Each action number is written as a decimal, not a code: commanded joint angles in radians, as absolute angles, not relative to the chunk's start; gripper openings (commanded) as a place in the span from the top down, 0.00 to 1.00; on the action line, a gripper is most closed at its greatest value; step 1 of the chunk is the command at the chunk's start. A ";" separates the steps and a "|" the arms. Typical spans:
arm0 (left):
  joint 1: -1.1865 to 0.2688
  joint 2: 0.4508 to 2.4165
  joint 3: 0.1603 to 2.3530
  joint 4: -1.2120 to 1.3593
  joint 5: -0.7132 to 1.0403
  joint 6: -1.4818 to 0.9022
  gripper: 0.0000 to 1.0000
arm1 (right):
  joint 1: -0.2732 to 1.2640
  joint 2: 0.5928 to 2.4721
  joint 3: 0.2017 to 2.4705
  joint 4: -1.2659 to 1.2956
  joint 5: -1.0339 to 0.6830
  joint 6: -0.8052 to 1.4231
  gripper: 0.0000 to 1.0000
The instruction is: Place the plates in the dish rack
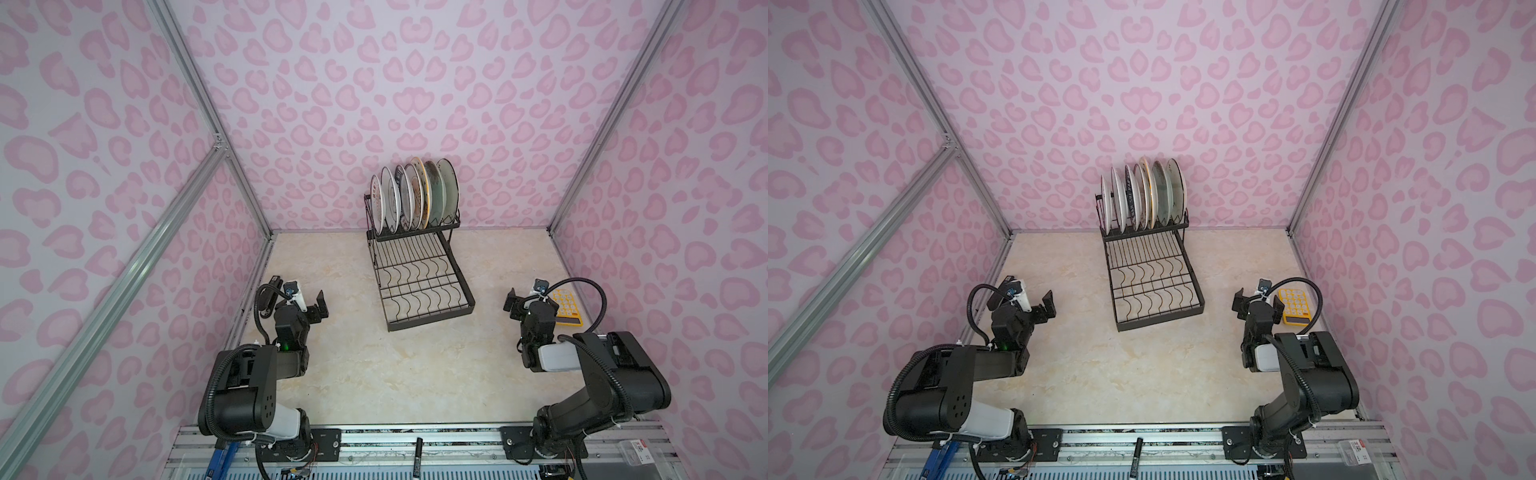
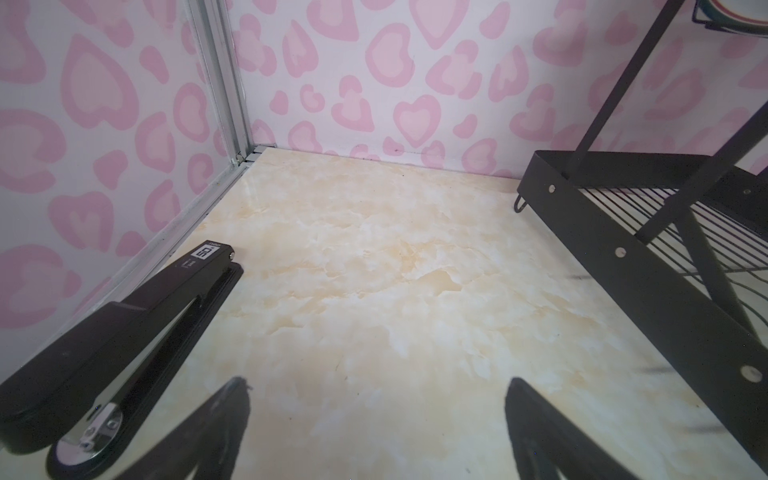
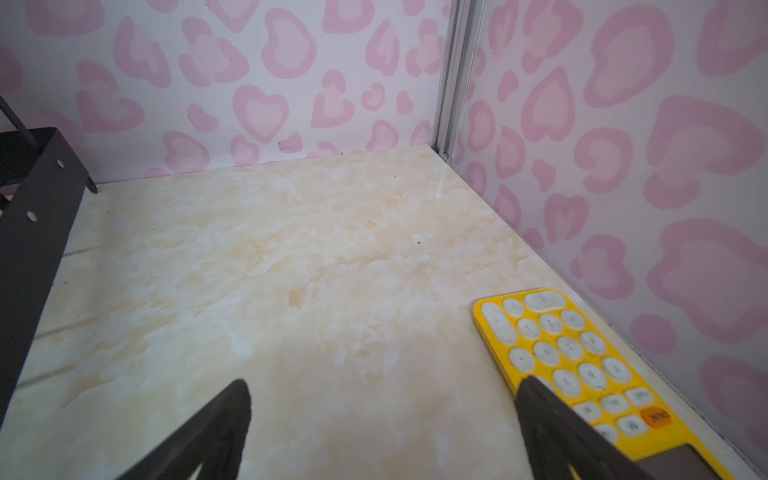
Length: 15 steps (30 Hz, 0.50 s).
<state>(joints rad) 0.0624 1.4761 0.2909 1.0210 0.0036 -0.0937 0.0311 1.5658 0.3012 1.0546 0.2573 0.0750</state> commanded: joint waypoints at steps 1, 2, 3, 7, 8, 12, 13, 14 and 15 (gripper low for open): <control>0.056 1.473 0.305 1.031 -0.031 -0.080 0.03 | 0.035 1.559 0.299 1.082 0.282 0.065 0.02; 0.053 1.473 0.308 1.027 -0.038 -0.077 0.03 | 0.034 1.568 0.293 1.112 0.283 0.060 0.01; 0.050 1.473 0.308 1.026 -0.044 -0.076 0.02 | 0.037 1.571 0.291 1.122 0.284 0.058 0.02; 0.045 1.474 0.311 1.020 -0.047 -0.070 0.02 | 0.036 1.566 0.291 1.111 0.283 0.059 0.01; 0.045 1.474 0.311 1.020 -0.050 -0.070 0.02 | 0.037 1.569 0.291 1.116 0.285 0.058 0.02; 0.040 1.477 0.325 0.993 -0.009 -0.047 0.02 | 0.036 1.568 0.291 1.115 0.285 0.058 0.01; 0.040 1.479 0.329 0.991 0.000 -0.043 0.02 | 0.036 1.568 0.291 1.116 0.285 0.058 0.02; 0.038 1.477 0.325 0.993 0.000 -0.044 0.02 | 0.036 1.568 0.291 1.117 0.285 0.057 0.01; 0.039 1.478 0.329 0.990 0.000 -0.044 0.02 | 0.037 1.567 0.291 1.115 0.285 0.058 0.02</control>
